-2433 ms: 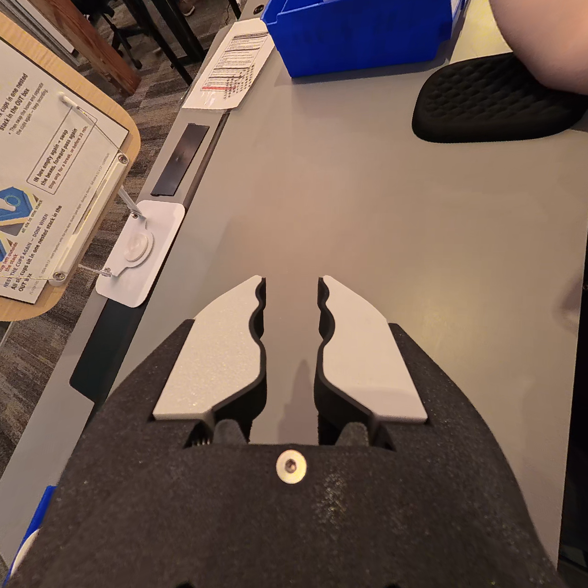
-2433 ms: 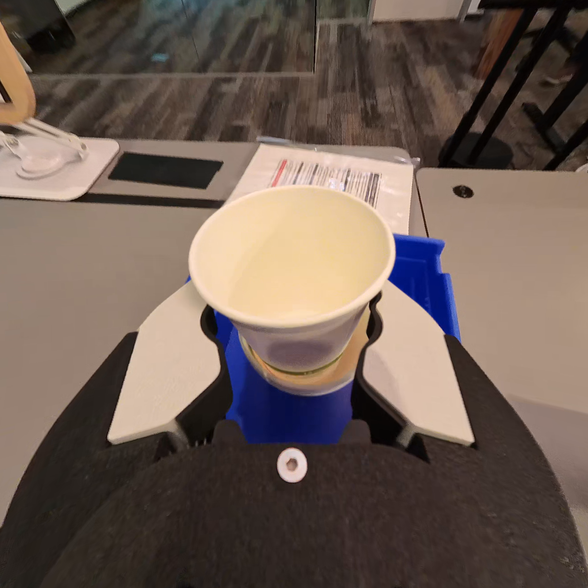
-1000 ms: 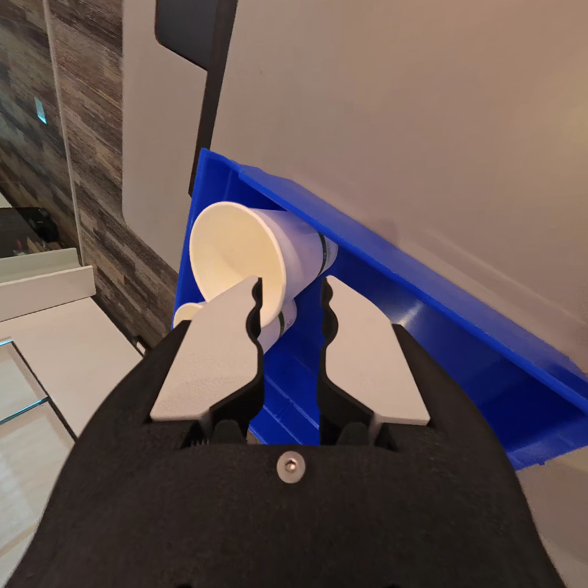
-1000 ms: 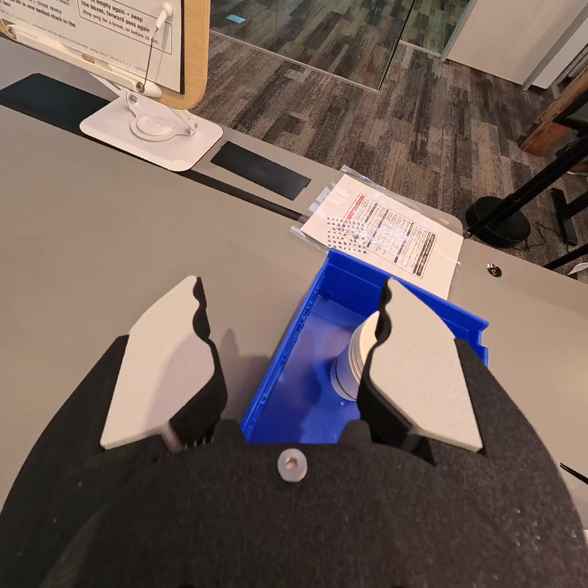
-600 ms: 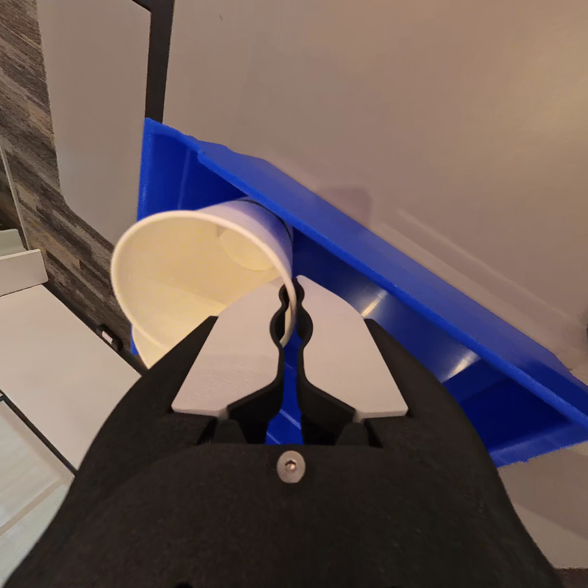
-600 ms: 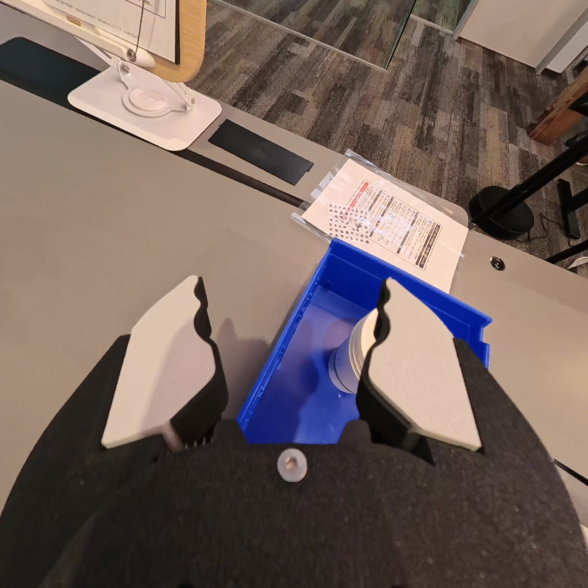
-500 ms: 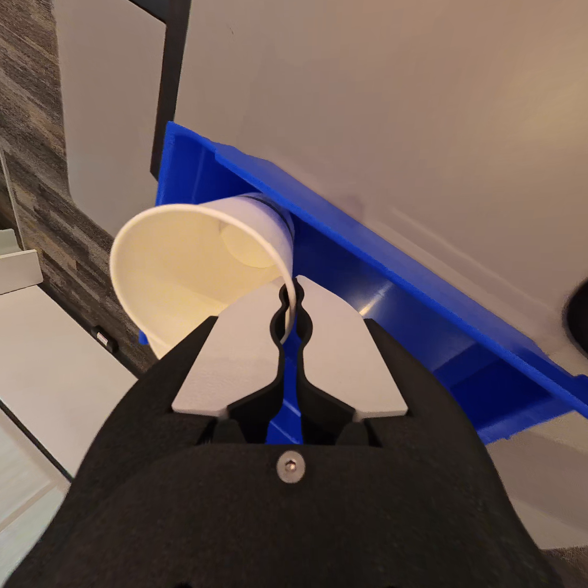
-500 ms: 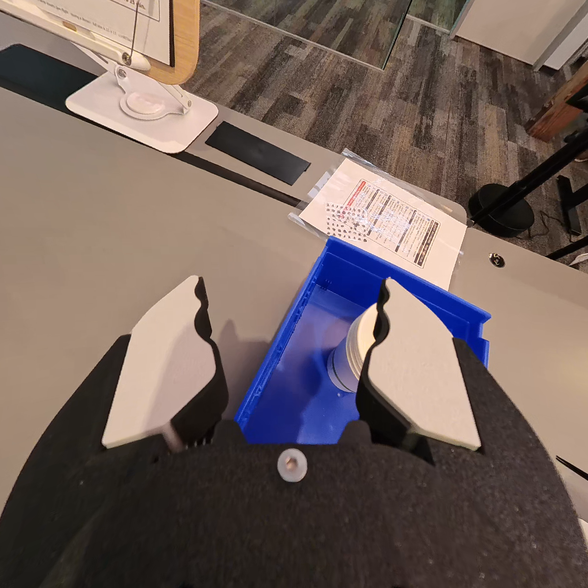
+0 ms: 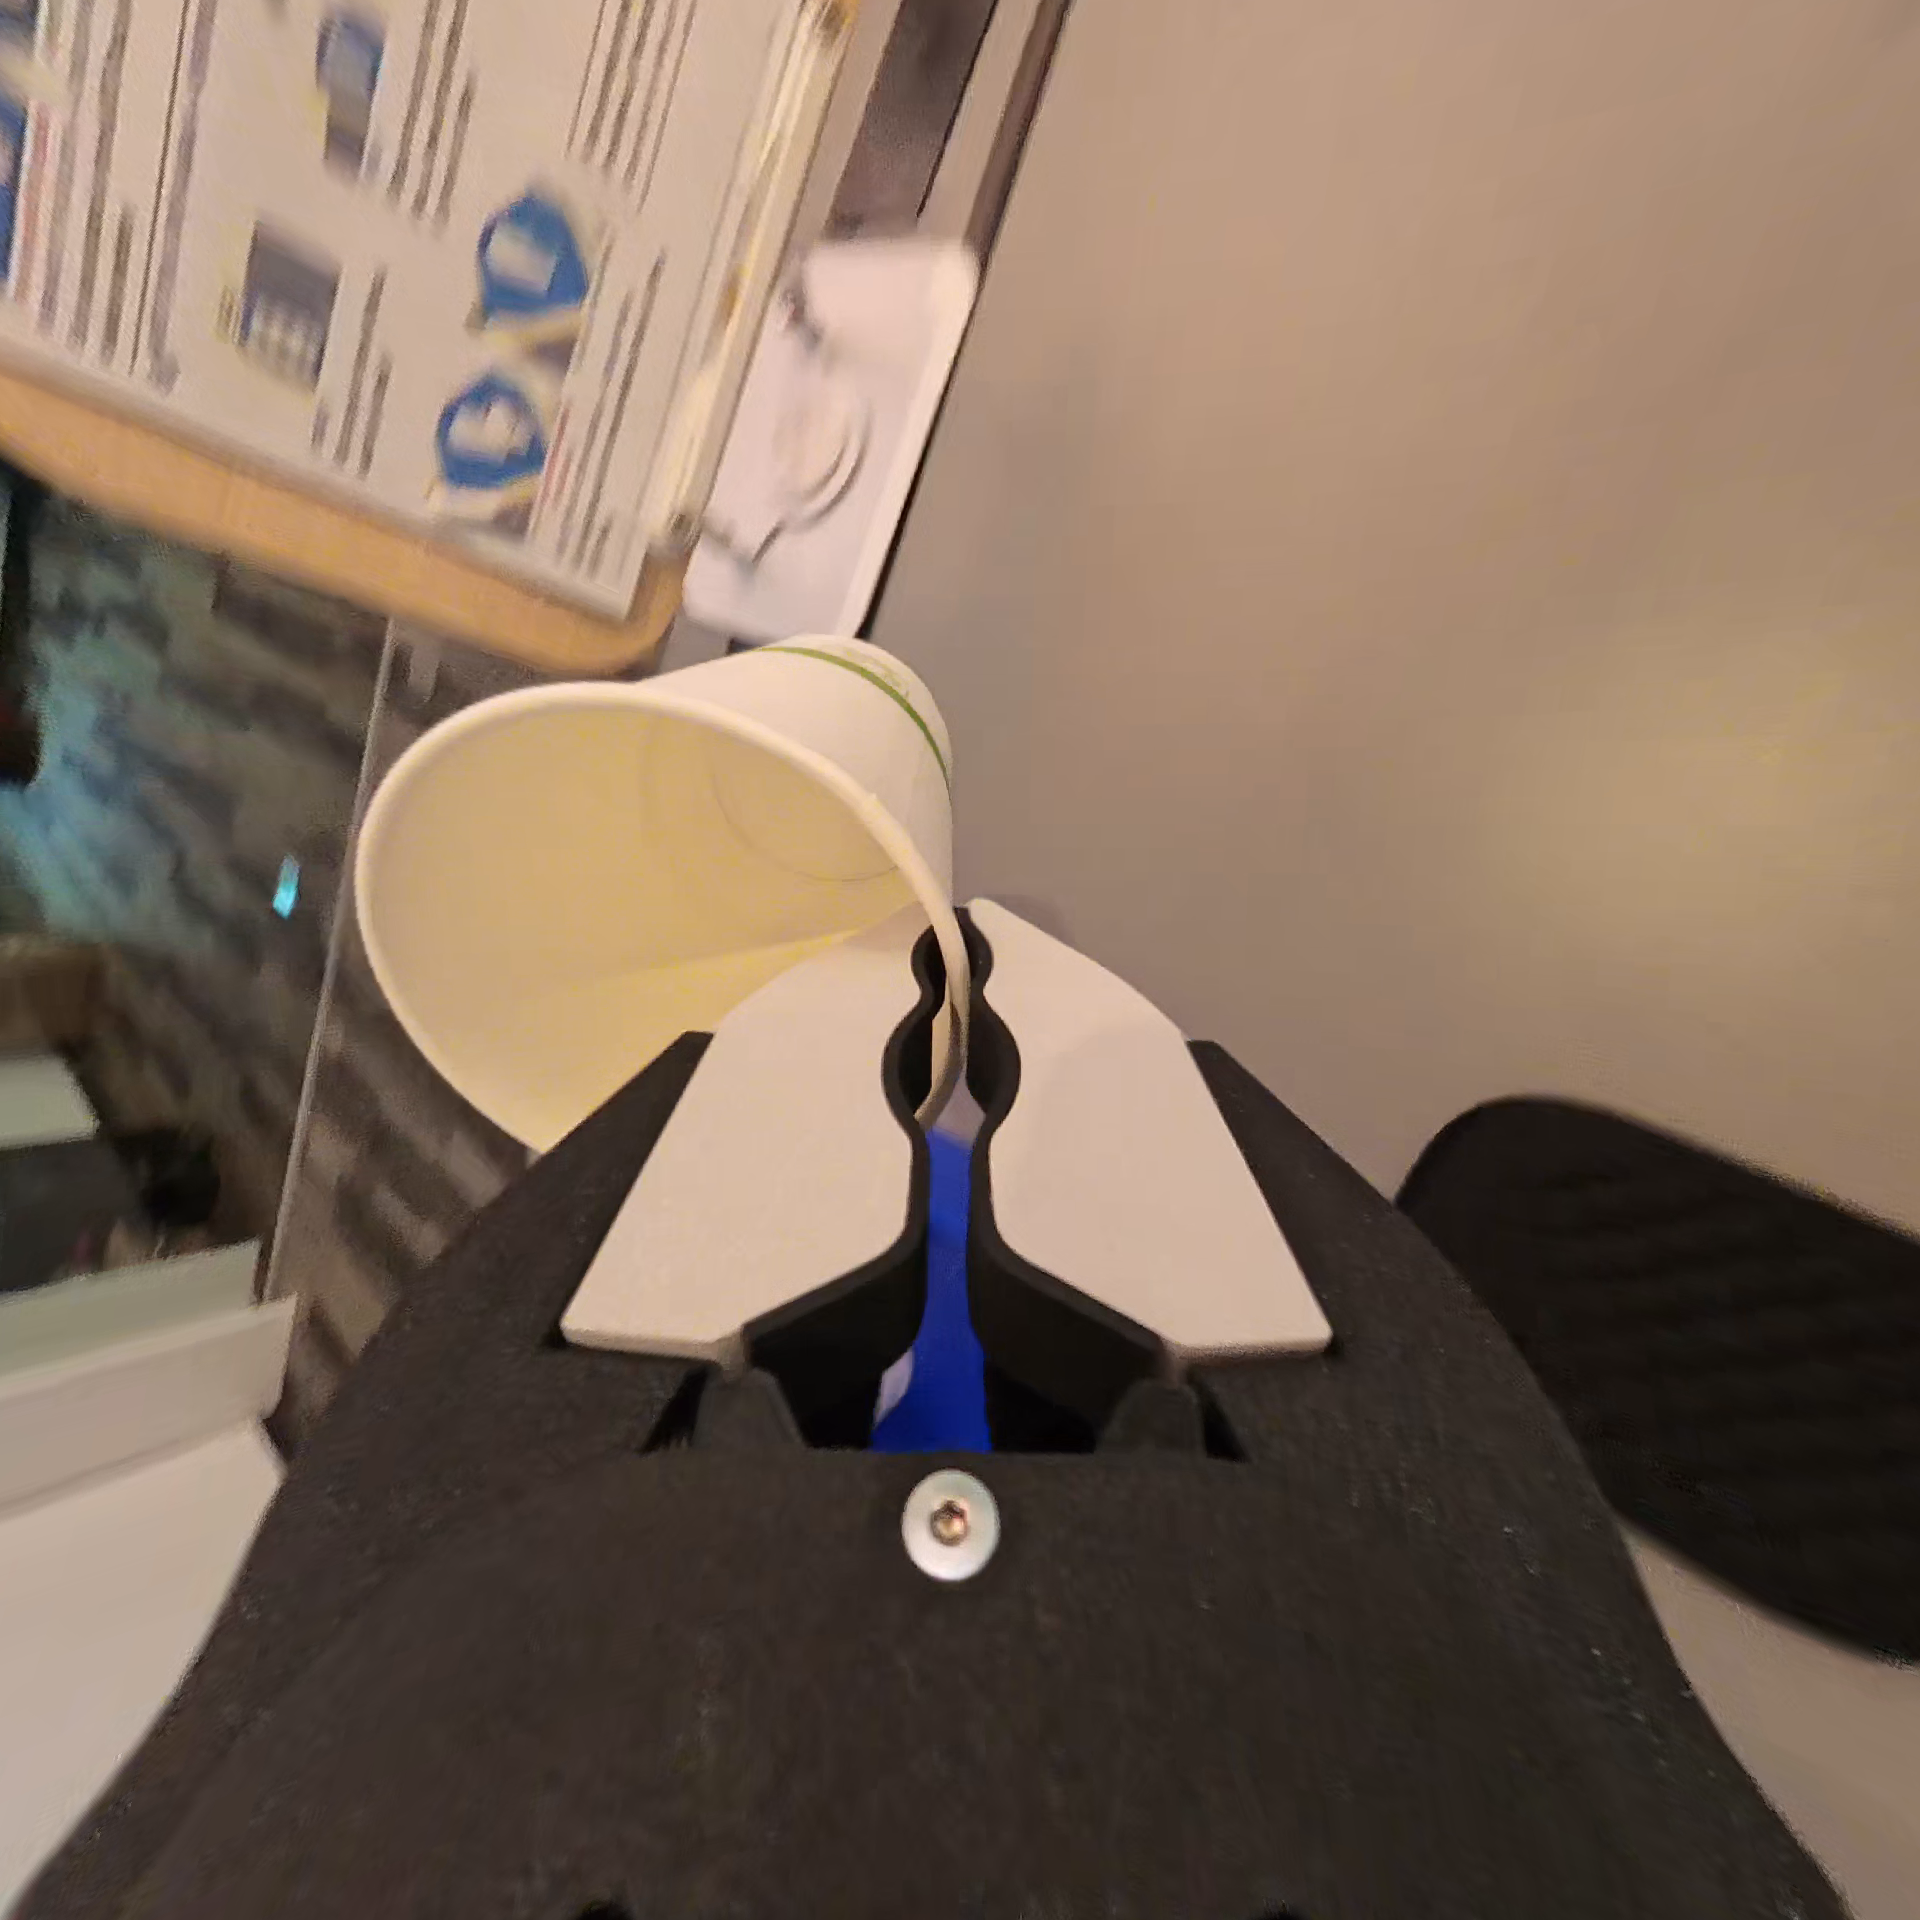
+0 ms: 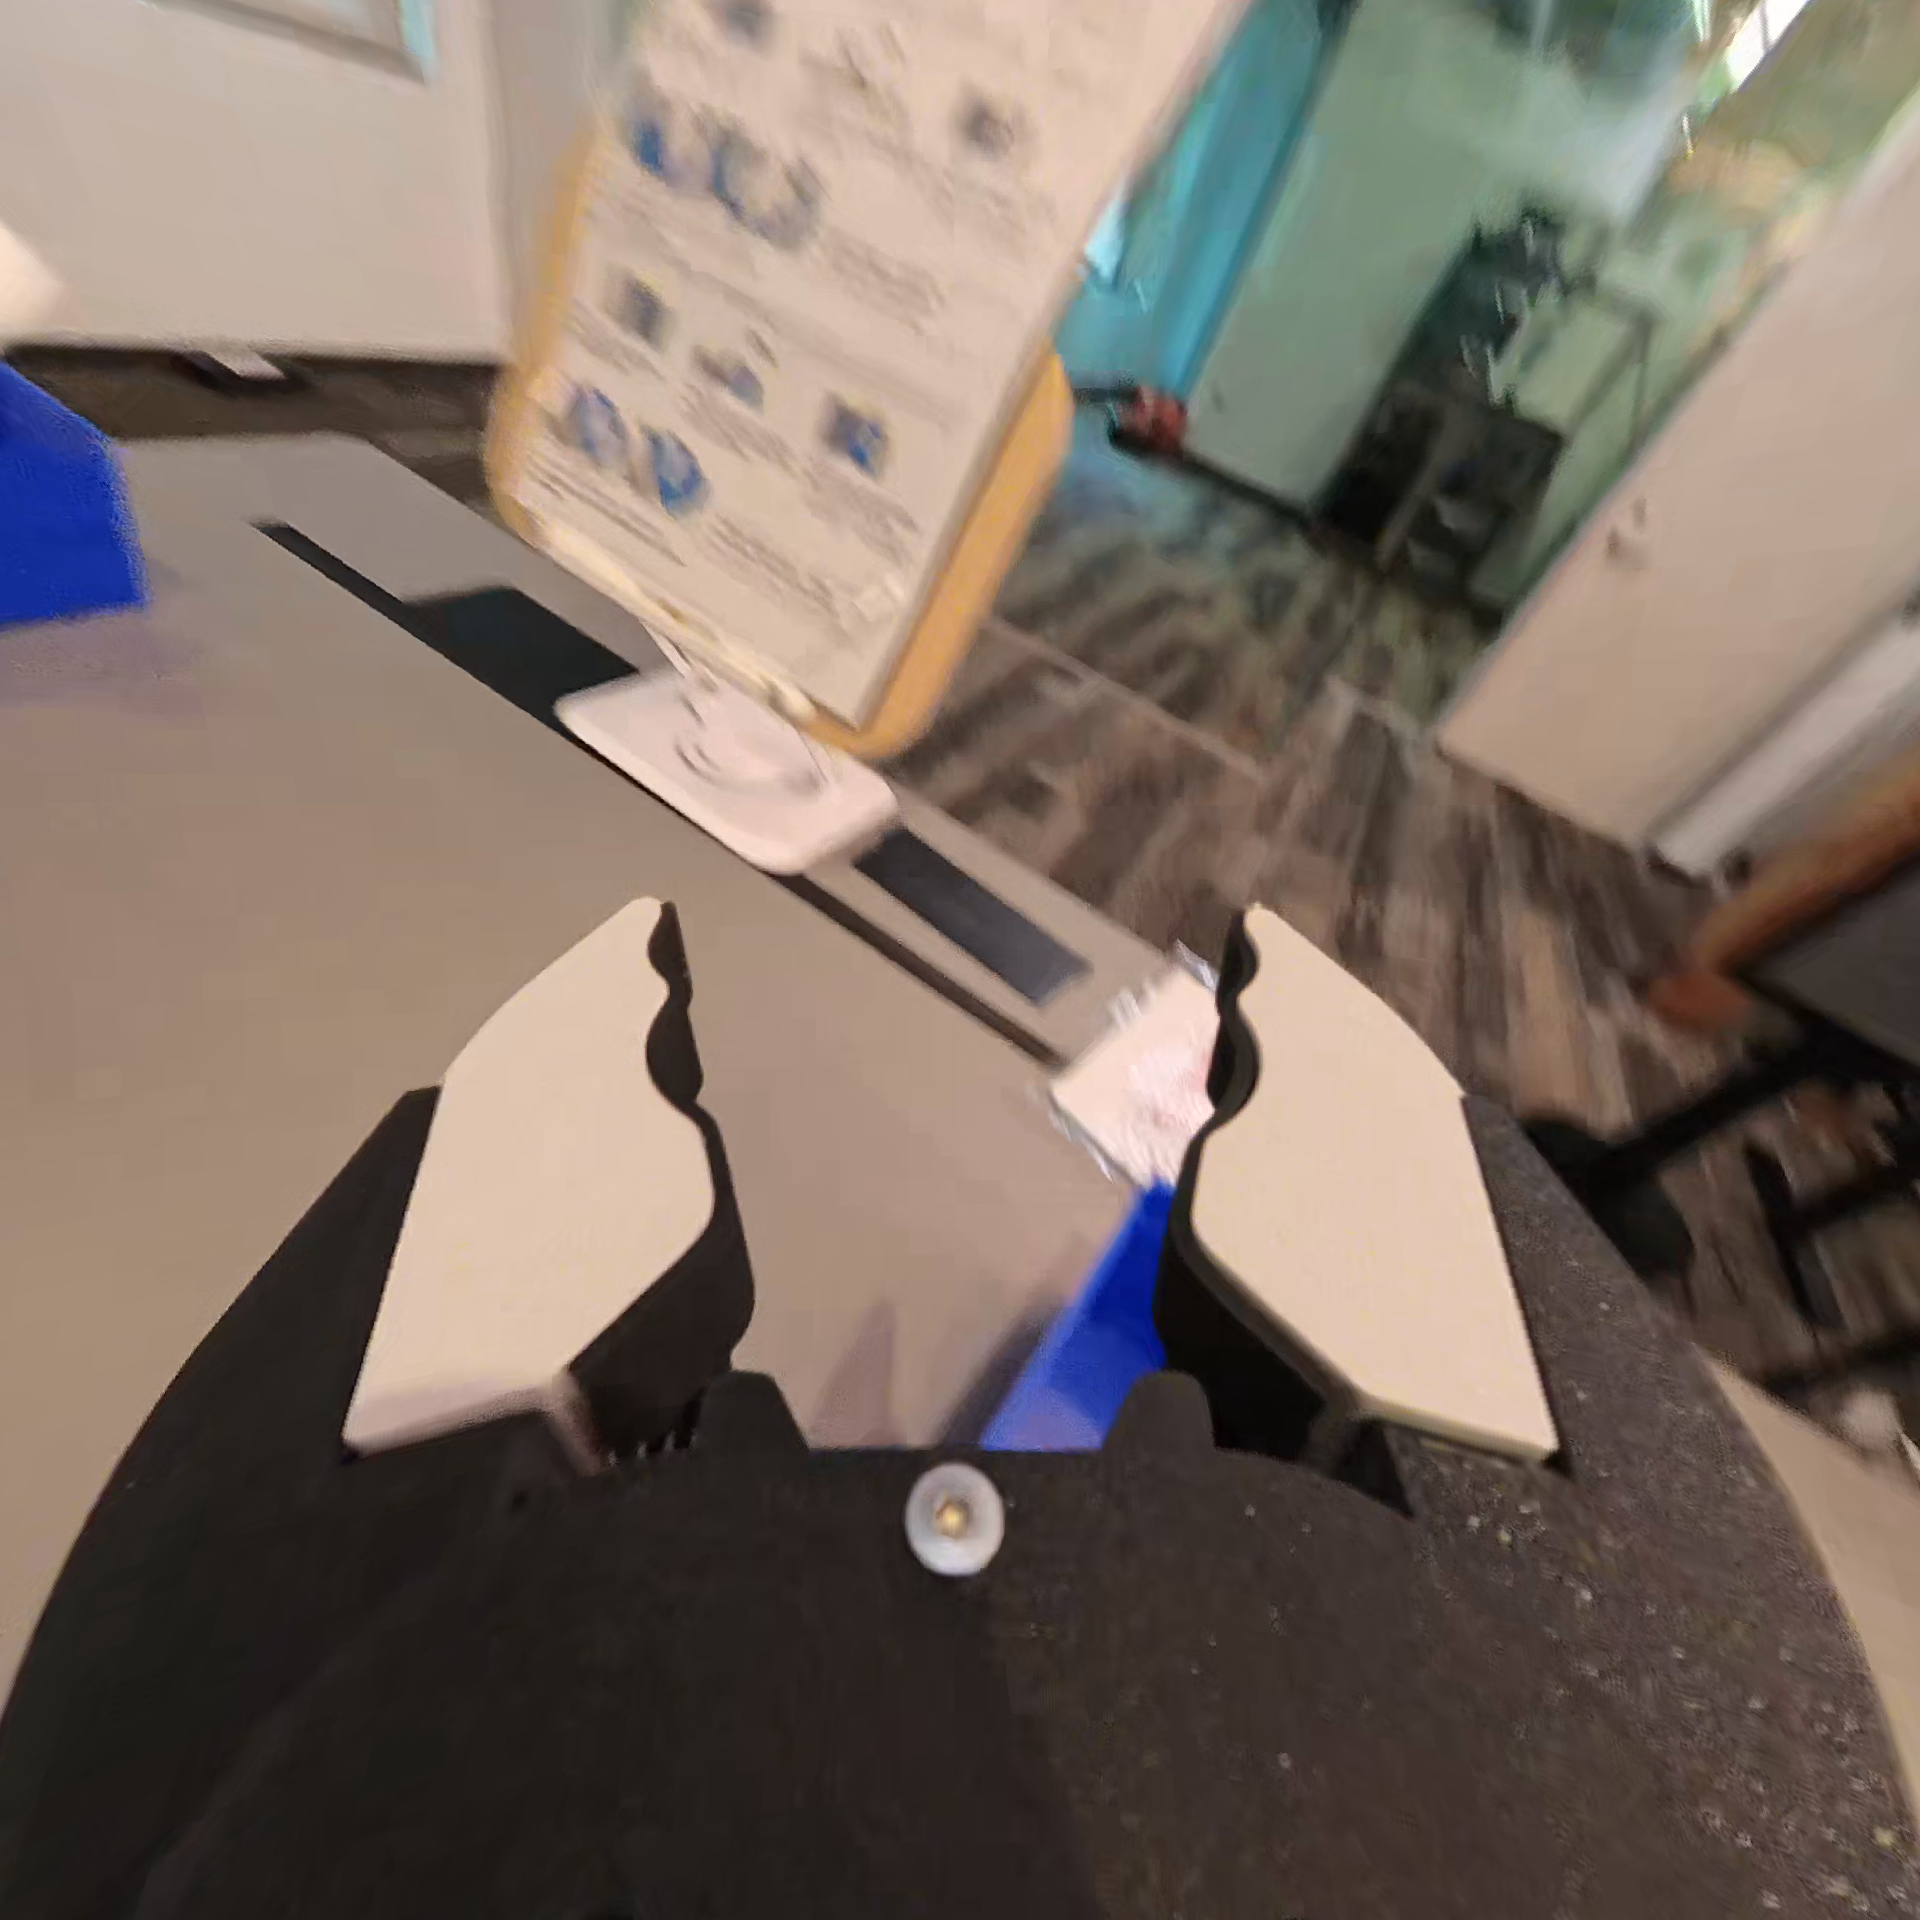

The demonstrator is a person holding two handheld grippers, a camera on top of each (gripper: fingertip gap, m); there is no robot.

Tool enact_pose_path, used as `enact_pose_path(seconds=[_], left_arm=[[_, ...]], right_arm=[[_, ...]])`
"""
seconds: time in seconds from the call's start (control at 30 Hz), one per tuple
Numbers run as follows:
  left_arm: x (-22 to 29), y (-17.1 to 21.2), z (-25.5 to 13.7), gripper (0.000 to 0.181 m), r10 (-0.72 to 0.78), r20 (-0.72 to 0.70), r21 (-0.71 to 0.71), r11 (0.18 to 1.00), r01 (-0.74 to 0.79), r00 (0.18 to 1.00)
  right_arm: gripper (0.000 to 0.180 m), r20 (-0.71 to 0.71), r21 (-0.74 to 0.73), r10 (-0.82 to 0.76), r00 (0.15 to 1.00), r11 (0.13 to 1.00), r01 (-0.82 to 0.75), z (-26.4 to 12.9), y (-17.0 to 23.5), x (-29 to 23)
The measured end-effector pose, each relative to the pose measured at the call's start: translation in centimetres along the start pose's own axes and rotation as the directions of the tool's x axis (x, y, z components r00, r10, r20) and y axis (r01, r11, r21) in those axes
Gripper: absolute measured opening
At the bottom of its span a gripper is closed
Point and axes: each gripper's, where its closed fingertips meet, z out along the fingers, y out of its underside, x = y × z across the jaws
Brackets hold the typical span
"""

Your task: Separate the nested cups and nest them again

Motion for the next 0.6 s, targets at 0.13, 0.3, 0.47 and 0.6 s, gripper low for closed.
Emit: enact_pose_path(seconds=[0.13,0.3,0.47,0.6], left_arm=[[6.2,-6.4,2.3,0.000,0.044,-0.152,0.152,0.988,-0.021,0.987],[11.7,-10.9,4.5,0.000,0.087,-0.298,0.217,0.976,-0.021,0.951],[14.9,-13.0,5.6,0.000,0.148,-0.402,0.223,0.973,-0.060,0.904],[16.3,-13.7,6.1,0.000,0.219,-0.418,0.226,0.965,-0.133,0.881]], right_arm=[[0.089,0.207,0.198,-0.087,0.974,0.979,0.045,0.6,-5.8,-7.5],[0.091,0.526,0.229,-0.184,0.830,0.971,0.070,2.5,-7.5,-18.6],[0.097,0.662,0.142,-0.220,0.716,0.975,0.168,6.2,-4.8,-25.5],[0.098,0.717,0.072,-0.184,0.673,0.979,0.191,7.9,-2.9,-27.9]])
